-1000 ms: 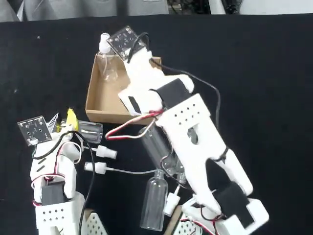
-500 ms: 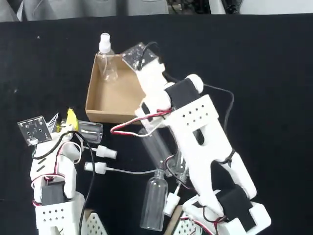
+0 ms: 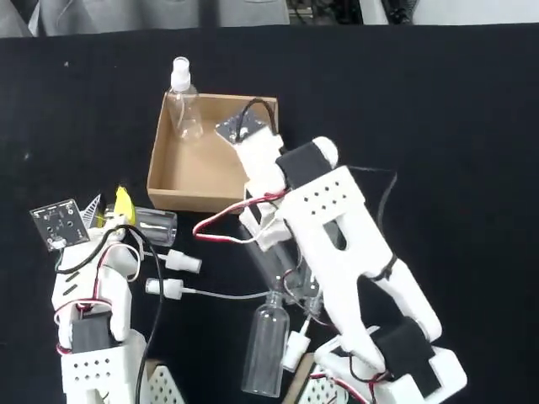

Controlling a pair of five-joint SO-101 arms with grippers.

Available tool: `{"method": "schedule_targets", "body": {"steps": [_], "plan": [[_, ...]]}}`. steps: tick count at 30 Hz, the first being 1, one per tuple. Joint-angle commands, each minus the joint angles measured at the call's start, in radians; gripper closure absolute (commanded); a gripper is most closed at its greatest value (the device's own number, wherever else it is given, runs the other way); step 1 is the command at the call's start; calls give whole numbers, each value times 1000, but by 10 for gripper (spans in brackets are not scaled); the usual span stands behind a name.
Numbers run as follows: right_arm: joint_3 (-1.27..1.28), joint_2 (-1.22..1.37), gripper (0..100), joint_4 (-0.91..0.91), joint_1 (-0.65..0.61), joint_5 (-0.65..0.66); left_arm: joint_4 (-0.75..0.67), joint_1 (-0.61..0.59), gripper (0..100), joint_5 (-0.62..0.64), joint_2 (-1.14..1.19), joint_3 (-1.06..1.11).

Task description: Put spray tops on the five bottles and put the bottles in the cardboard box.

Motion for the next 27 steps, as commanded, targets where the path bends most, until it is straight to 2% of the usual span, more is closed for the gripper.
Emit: {"method": "schedule_targets", "body": {"steps": [1, 8, 18, 27], "plan": [[27, -54, 727, 3, -81, -11, -21, -15, 884, -11, -2, 25], [177, -54, 727, -169, -110, -115, -21, -15, 884, -11, -2, 25], [346, -48, 727, -353, -115, -115, -21, -15, 884, -11, -2, 25], [539, -47, 729, -589, -176, -117, -21, -15, 884, -11, -2, 25]]}}
